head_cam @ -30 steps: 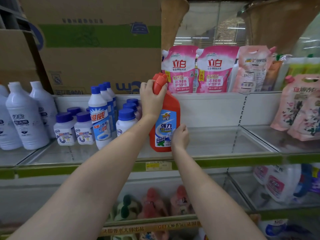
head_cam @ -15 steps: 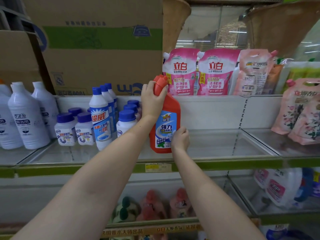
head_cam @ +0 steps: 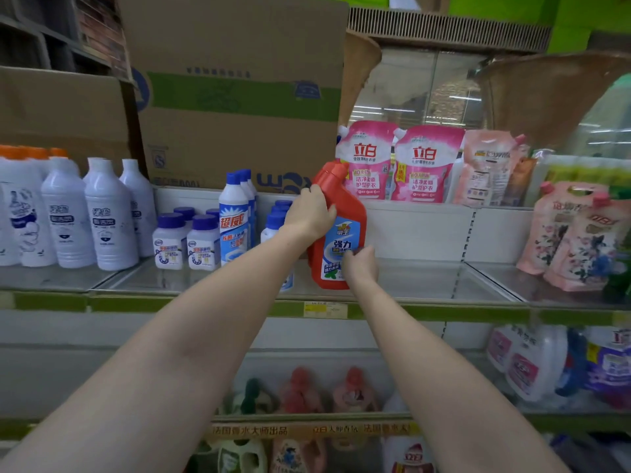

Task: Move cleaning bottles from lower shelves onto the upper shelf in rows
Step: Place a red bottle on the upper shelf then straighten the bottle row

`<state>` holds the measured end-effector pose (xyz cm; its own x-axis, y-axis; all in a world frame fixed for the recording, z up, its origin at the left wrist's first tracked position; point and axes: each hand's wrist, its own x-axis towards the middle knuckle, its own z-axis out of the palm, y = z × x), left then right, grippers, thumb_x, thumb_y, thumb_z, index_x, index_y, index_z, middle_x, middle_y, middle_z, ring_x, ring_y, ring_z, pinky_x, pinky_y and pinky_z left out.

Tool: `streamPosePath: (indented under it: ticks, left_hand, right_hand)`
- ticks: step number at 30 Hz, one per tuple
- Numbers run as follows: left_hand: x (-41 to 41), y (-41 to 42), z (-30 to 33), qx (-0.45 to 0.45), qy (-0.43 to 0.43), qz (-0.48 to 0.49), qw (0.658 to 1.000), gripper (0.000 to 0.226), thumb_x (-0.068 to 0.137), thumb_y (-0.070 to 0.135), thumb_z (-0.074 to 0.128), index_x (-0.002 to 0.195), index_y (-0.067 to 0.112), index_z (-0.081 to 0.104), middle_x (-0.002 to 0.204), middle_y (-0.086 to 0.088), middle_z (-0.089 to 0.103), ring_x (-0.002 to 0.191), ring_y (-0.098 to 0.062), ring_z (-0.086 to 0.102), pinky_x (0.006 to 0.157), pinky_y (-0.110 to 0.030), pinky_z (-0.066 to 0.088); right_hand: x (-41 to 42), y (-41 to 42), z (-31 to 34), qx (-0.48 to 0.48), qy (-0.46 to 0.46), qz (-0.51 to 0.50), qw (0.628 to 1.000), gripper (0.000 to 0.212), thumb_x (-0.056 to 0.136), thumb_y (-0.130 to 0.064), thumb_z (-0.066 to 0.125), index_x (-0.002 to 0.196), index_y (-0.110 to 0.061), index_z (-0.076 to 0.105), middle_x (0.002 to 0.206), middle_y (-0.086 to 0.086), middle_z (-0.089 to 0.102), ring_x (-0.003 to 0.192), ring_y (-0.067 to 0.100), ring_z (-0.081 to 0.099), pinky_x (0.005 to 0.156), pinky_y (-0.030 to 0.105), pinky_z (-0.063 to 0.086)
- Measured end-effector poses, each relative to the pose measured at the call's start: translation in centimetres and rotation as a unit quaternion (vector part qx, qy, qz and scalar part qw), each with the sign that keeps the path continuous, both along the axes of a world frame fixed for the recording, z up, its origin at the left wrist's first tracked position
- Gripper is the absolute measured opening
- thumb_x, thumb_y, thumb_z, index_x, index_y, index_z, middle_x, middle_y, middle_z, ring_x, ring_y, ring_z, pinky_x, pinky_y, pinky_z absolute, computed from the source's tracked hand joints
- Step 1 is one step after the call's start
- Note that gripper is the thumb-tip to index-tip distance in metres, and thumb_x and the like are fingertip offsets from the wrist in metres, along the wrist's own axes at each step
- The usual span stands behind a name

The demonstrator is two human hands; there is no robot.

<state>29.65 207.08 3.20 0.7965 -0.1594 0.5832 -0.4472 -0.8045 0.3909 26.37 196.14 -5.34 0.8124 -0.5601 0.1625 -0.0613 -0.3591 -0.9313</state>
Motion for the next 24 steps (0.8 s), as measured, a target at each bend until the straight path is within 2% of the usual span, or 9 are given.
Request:
streamPosePath:
  ticks: [3,5,7,9,12,15,17,19,24]
  left_hand:
    - [-2.1,2.3,-0.3,0.061,0.002,0.003,0.998,0.014,0.096,0.023,0.049,0.09,0.01,0.052,0.104,-0.013,0.062,0.084,-0.028,0.056,0.064,-0.036,0.042]
    - [-3.5,4.2,-0.8,0.078,0.002,0.004,0.997,0.022,0.092,0.019,0.049,0.071,0.014,0.045,0.081,-0.008,0.061,0.069,-0.025,0.051,0.054,-0.032,0.035]
    - [-4.6,6.4,-1.7,0.088,0.0,0.017,0.996,0.026,0.09,0.019,0.049,0.065,0.014,0.044,0.067,-0.002,0.052,0.065,-0.026,0.051,0.051,-0.031,0.031]
    - [-5.6,9.0,-2.6,0.105,-0.002,0.04,0.994,0.023,0.089,0.02,0.051,0.068,0.011,0.05,0.066,-0.004,0.053,0.067,-0.028,0.053,0.053,-0.032,0.035]
    - [-6.5,13.5,-4.4,0.138,0.016,0.076,0.987,0.018,0.092,0.026,0.055,0.088,0.01,0.06,0.083,-0.007,0.057,0.078,-0.027,0.055,0.066,-0.035,0.045]
    - [-6.9,18.1,-5.9,0.123,0.039,0.104,0.986,0.018,0.094,0.03,0.056,0.099,0.013,0.06,0.096,-0.009,0.064,0.087,-0.029,0.062,0.078,-0.039,0.055]
    - [-7.2,20.9,-6.4,0.115,0.04,0.115,0.986,0.015,0.095,0.026,0.052,0.088,0.013,0.056,0.094,-0.012,0.066,0.082,-0.03,0.06,0.073,-0.038,0.053]
    - [-7.6,23.5,-6.4,0.12,0.041,0.131,0.983,0.017,0.094,0.023,0.05,0.081,0.012,0.052,0.091,-0.013,0.065,0.077,-0.029,0.055,0.066,-0.034,0.043]
    - [-7.3,29.3,-6.4,0.09,0.027,0.128,0.987,0.012,0.092,0.02,0.054,0.086,0.012,0.058,0.089,-0.008,0.06,0.084,-0.03,0.057,0.068,-0.035,0.041]
  right_hand:
    - [-1.7,2.8,0.1,-0.049,-0.039,0.027,0.998,0.018,0.099,-0.022,0.053,0.108,-0.008,0.054,0.117,0.016,0.065,0.108,0.036,0.06,0.087,0.038,0.048]
    - [-2.8,4.7,0.2,-0.093,-0.061,0.039,0.993,0.011,0.096,-0.021,0.055,0.098,-0.01,0.054,0.111,0.016,0.065,0.108,0.035,0.058,0.09,0.039,0.044]
    - [-3.8,6.6,0.3,-0.122,-0.072,0.062,0.988,0.01,0.096,-0.02,0.057,0.096,-0.011,0.053,0.107,0.016,0.065,0.104,0.033,0.059,0.082,0.036,0.041]
    - [-4.6,8.5,0.4,-0.146,-0.08,0.084,0.982,0.01,0.096,-0.019,0.057,0.096,-0.01,0.052,0.106,0.017,0.064,0.101,0.033,0.059,0.074,0.034,0.037]
    - [-5.5,11.4,0.4,-0.166,-0.083,0.106,0.977,0.013,0.094,-0.019,0.058,0.097,-0.008,0.053,0.106,0.018,0.064,0.1,0.034,0.059,0.074,0.035,0.039]
    - [-6.5,14.0,-0.2,-0.178,-0.082,0.121,0.973,0.012,0.093,-0.021,0.06,0.091,-0.013,0.052,0.098,0.013,0.066,0.094,0.033,0.061,0.072,0.032,0.039]
    - [-6.9,15.7,-0.6,-0.186,-0.075,0.136,0.97,0.011,0.094,-0.021,0.06,0.091,-0.014,0.052,0.095,0.008,0.063,0.092,0.028,0.058,0.073,0.031,0.038]
    - [-6.9,17.6,-0.6,-0.193,-0.07,0.156,0.966,0.011,0.095,-0.021,0.06,0.096,-0.014,0.051,0.098,0.006,0.06,0.09,0.023,0.054,0.073,0.031,0.037]
    - [-5.3,23.0,-0.1,-0.221,-0.081,0.203,0.951,0.015,0.098,-0.024,0.059,0.104,-0.013,0.05,0.107,0.007,0.058,0.095,0.023,0.056,0.077,0.036,0.047]
